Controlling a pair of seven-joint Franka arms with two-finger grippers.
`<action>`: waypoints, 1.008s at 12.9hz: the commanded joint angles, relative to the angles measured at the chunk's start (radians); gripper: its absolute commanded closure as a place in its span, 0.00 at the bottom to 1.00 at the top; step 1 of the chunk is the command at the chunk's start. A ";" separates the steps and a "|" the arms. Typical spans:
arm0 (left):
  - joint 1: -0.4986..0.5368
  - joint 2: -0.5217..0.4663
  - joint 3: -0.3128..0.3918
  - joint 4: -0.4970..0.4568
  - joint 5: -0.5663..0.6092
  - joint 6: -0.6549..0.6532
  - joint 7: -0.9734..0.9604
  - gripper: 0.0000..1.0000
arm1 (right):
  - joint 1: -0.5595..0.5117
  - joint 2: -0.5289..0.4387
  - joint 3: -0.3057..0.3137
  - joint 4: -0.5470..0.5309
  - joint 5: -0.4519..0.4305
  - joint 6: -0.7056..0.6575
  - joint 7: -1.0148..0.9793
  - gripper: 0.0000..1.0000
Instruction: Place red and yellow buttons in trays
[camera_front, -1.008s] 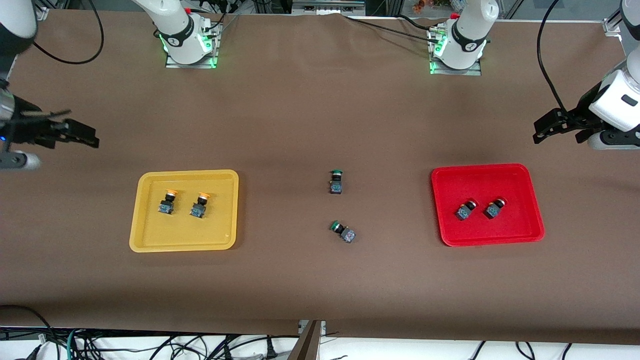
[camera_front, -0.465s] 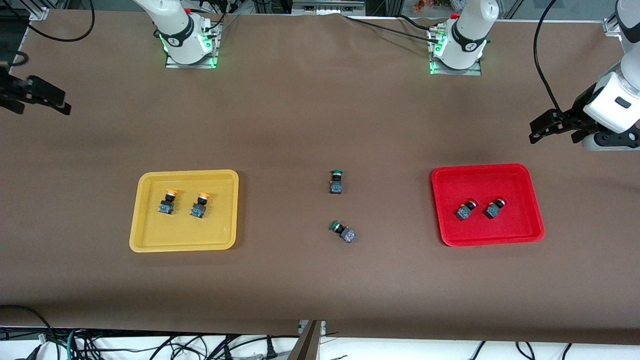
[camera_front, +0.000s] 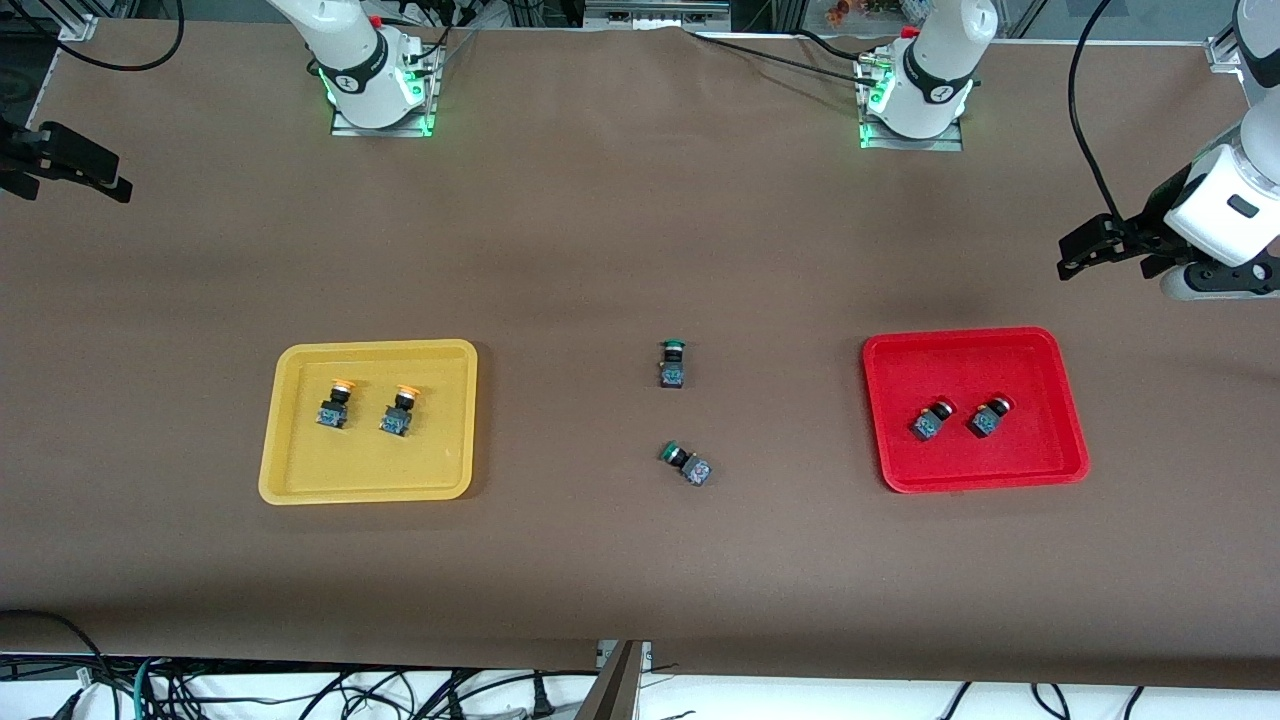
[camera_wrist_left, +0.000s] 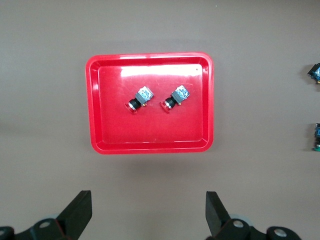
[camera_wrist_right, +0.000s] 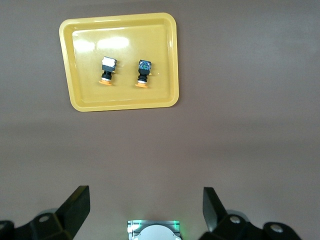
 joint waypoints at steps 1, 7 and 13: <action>-0.001 -0.004 0.005 0.002 -0.015 -0.017 -0.003 0.00 | -0.014 0.015 0.011 0.016 -0.014 -0.012 -0.015 0.00; -0.001 0.002 0.005 0.007 -0.016 -0.014 -0.003 0.00 | -0.011 0.023 0.012 0.016 -0.012 -0.012 -0.012 0.00; -0.002 0.003 0.003 0.018 -0.015 -0.014 0.004 0.00 | -0.011 0.023 0.012 0.016 -0.011 -0.011 -0.013 0.00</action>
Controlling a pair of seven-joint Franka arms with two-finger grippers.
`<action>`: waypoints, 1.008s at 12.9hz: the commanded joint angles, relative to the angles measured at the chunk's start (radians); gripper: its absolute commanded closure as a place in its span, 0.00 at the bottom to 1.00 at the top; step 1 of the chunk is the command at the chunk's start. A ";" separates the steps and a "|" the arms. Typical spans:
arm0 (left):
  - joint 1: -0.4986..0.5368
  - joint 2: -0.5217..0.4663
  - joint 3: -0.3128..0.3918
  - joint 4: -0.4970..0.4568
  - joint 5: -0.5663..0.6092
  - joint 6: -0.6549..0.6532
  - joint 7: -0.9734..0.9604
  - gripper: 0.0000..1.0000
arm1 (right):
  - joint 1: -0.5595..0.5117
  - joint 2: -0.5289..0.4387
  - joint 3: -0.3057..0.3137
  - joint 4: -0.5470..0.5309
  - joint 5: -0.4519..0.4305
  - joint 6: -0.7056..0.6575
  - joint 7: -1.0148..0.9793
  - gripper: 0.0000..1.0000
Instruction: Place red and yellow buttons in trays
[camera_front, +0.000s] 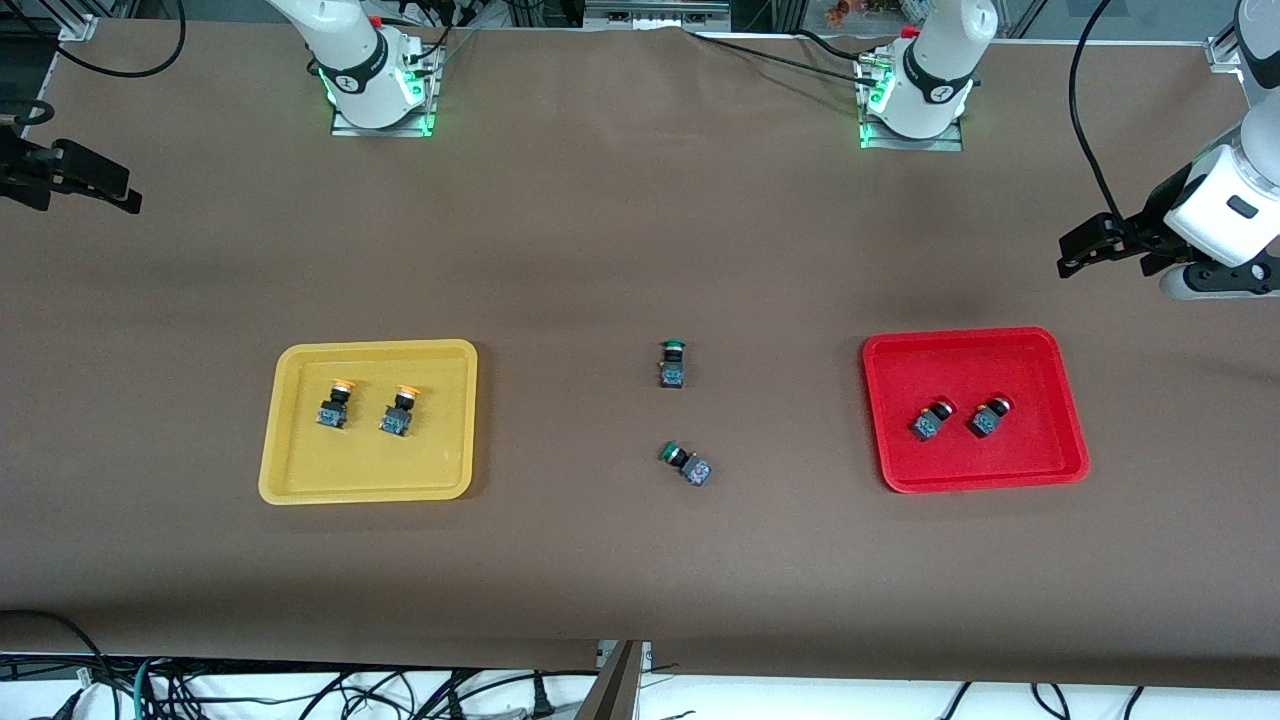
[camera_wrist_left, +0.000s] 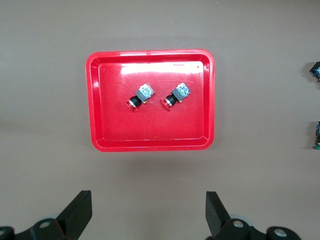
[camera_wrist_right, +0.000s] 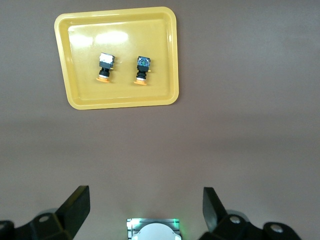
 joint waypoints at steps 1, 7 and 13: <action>-0.002 0.003 0.004 0.017 -0.015 -0.008 0.006 0.00 | -0.011 0.002 0.012 0.016 -0.011 -0.011 -0.013 0.00; -0.002 0.035 0.001 0.054 -0.015 -0.002 0.008 0.00 | -0.011 0.002 0.011 0.016 -0.010 -0.011 -0.013 0.00; -0.013 0.056 0.001 0.108 -0.016 -0.004 0.008 0.00 | -0.011 0.002 0.012 0.016 -0.008 -0.011 -0.013 0.00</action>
